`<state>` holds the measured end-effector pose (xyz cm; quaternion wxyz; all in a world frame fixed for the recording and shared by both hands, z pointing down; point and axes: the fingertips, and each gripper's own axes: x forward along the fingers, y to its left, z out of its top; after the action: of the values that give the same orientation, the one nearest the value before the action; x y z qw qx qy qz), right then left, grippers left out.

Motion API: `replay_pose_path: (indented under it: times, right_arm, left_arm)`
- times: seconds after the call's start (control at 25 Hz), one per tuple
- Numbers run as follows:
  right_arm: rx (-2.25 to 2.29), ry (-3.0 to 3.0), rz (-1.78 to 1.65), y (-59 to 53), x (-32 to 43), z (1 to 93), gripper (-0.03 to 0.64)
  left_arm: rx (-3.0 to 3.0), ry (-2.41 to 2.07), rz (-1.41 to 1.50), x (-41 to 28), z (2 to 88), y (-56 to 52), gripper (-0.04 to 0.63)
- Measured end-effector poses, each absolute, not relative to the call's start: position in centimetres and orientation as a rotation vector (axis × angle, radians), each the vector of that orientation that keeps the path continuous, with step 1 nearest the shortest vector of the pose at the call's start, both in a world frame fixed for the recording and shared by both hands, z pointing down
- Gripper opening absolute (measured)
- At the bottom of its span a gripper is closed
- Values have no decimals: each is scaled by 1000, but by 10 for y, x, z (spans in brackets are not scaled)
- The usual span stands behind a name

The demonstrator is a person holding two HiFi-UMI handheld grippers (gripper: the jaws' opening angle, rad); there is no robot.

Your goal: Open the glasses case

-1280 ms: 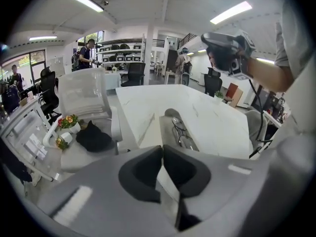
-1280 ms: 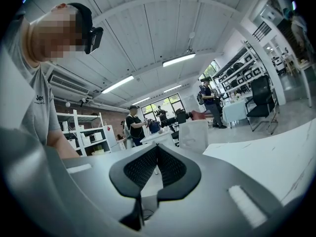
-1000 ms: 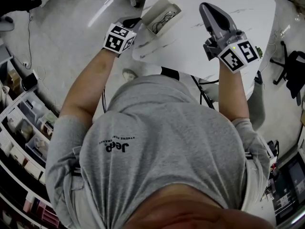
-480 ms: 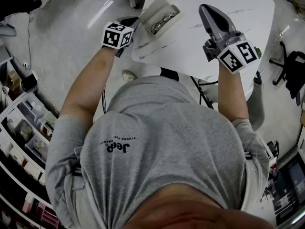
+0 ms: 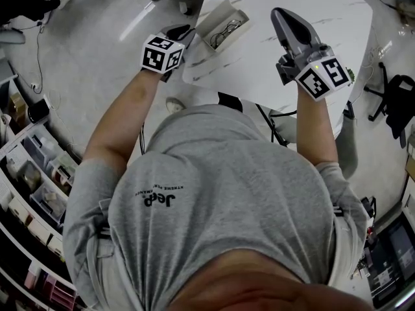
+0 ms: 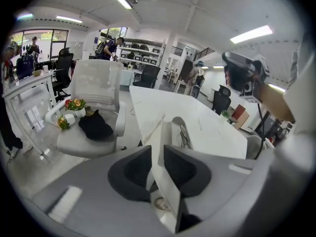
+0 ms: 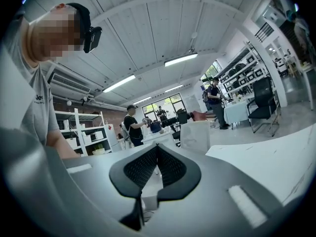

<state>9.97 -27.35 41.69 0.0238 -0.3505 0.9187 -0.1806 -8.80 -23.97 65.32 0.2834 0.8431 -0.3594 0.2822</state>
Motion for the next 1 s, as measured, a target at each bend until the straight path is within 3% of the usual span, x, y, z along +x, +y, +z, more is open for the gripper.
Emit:
replay_pose_path:
  times: [0.4, 1.0]
  right_arm:
    - [-995, 2899, -471, -272, 49, 377, 5]
    - [-606, 3016, -259, -257, -99, 295, 5]
  left_arm:
    - [2354, -1111, 548, -137, 571, -224, 80]
    - [2365, -1640, 163, -305, 393, -162, 78]
